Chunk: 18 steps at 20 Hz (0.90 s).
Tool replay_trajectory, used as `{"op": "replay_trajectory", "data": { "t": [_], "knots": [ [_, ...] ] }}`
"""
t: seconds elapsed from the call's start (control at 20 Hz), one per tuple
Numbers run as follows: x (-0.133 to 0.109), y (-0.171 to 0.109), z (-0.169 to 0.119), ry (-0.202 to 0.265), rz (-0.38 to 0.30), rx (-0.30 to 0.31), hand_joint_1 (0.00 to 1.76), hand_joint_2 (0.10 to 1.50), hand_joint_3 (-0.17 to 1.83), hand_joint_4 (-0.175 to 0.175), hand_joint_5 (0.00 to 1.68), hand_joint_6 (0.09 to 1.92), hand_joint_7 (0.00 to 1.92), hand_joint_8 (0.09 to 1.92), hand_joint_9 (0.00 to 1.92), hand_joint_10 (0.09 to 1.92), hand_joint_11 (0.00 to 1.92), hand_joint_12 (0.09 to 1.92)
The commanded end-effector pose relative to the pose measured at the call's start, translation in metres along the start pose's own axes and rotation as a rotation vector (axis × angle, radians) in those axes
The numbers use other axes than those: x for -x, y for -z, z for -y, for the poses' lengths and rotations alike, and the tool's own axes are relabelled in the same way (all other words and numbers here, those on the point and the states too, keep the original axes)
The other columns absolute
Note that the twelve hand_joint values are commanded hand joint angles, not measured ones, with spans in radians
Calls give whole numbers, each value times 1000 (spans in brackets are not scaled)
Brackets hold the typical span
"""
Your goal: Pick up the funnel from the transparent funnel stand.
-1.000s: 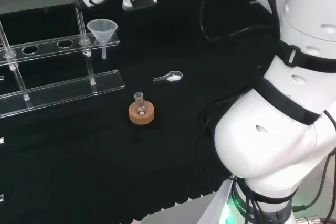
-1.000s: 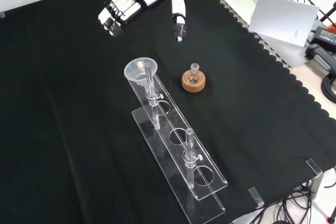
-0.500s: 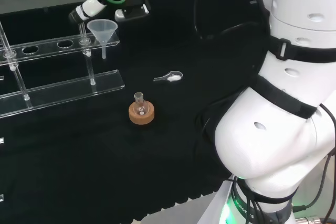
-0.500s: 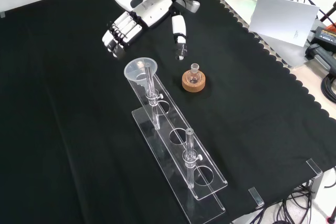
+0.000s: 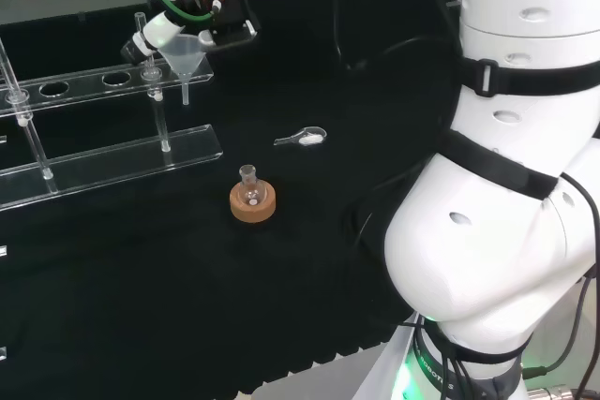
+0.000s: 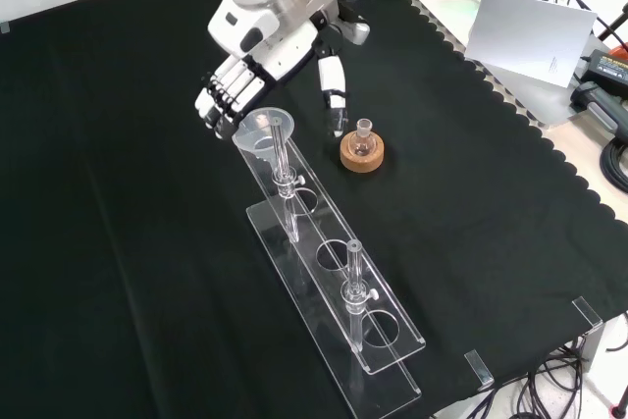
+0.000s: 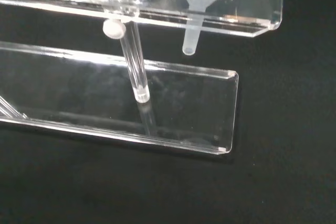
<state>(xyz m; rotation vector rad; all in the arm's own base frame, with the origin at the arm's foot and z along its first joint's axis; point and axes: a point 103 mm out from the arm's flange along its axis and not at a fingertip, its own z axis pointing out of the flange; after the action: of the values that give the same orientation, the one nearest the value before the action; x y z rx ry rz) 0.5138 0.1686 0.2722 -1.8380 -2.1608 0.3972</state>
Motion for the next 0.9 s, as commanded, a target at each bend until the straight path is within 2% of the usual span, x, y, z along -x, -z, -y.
{"op": "replay_trajectory", "data": {
  "t": [0.05,0.5,0.9],
  "knots": [
    [7,-6,-12,-7,37,-48,315,666,26,20,0,87,0,87,0,87,0,87],
    [25,-8,-20,-18,71,-83,313,670,27,14,0,87,0,87,0,87,0,87],
    [20,-11,-28,-10,109,-109,310,681,27,7,0,87,0,87,0,87,47,87]
  ]
}}
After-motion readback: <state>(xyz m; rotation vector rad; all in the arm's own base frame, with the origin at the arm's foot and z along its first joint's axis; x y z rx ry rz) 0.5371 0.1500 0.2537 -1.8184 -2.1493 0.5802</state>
